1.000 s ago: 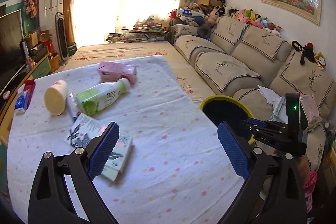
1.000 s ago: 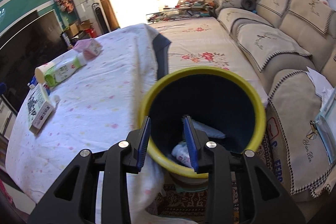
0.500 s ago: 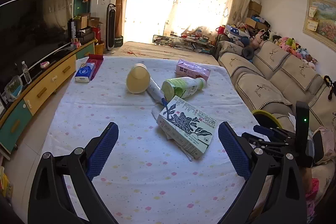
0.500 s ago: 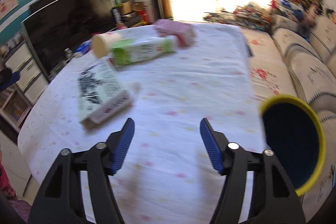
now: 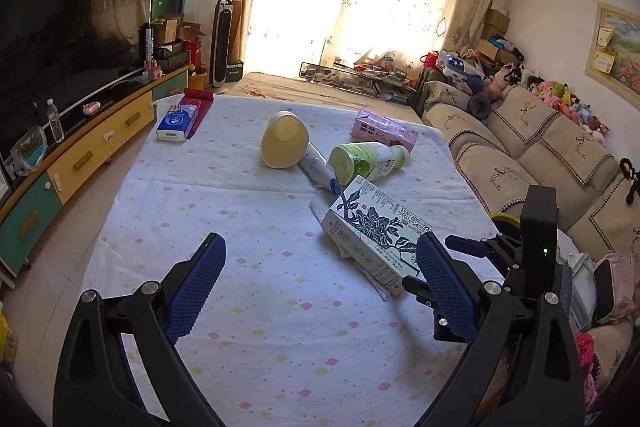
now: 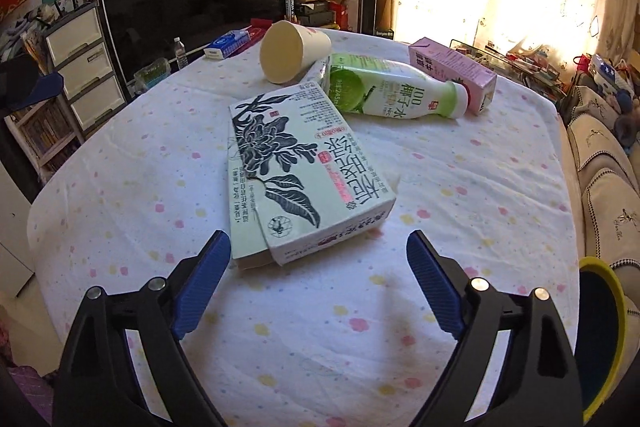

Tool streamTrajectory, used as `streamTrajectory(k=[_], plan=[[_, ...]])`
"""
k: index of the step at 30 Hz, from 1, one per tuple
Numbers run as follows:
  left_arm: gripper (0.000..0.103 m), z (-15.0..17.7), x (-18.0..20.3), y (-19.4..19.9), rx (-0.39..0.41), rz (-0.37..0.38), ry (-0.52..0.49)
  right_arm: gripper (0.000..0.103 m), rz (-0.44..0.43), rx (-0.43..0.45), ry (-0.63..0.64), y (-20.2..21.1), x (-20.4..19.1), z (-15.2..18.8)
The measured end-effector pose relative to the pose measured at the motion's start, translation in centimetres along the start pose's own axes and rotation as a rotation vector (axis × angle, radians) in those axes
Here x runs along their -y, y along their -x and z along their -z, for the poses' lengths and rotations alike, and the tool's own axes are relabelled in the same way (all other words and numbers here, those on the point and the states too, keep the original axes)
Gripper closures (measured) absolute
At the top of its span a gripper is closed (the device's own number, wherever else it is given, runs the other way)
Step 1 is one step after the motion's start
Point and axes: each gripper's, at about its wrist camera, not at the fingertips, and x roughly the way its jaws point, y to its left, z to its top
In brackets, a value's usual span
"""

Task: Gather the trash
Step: 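Move the right gripper to the green flower-print tea box and grasp it, then lift the tea box with the right gripper and carry it over the bin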

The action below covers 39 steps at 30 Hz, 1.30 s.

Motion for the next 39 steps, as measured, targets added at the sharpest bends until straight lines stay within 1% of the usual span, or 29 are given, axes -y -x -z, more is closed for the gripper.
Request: streamTrajectory(k=[3, 7, 10, 13, 14, 15, 16, 20, 28, 35, 39], plan=[[0.009, 0.1, -0.1, -0.3, -0.006, 0.0, 0.004, 0.013, 0.005, -0.019, 0.023, -0.6, 1.1, -0.5], [0.009, 0.2, 0.0, -0.7, -0.015, 0.004, 0.005, 0.013, -0.028, -0.032, 0.081, -1.4, 1.2, -1.2], [0.009, 0.2, 0.3, -0.9, -0.018, 0.007, 0.0, 0.013, -0.048, -0.022, 0.136, -1.9, 0.5, -1.7], [0.009, 0.1, 0.4, -1.0, -0.022, 0.007, -0.004, 0.013, -0.076, -0.023, 0.149, -2.3, 0.1, -1.9], [0.009, 0.2, 0.4, -1.0, -0.022, 0.007, -0.005, 0.017, -0.078, -0.029, 0.145, -2.4, 0.1, -2.0], [0.009, 0.2, 0.5, -1.0, -0.022, 0.007, -0.005, 0.028, -0.084, -0.035, 0.137, -2.5, 0.3, -2.0], [0.009, 0.1, 0.4, -1.0, -0.022, 0.006, -0.004, 0.032, -0.097, -0.041, 0.122, -2.5, 0.4, -1.9], [0.009, 0.1, 0.2, -1.3, -0.025, 0.007, 0.002, 0.032, -0.128, -0.032, 0.068, -1.8, 1.4, -1.5], [0.009, 0.1, 0.6, -1.8, -0.034, 0.015, -0.007, 0.033, -0.154, 0.05, 0.003, 2.3, 2.1, -0.2], [0.009, 0.2, 2.0, -2.5, -0.05, 0.031, -0.03, 0.033, -0.135, 0.109, -0.069, 5.5, 3.9, 1.3], [0.009, 0.2, 2.9, -3.0, -0.058, 0.042, -0.045, 0.034, -0.108, 0.141, -0.112, 7.4, 5.5, 2.3]])
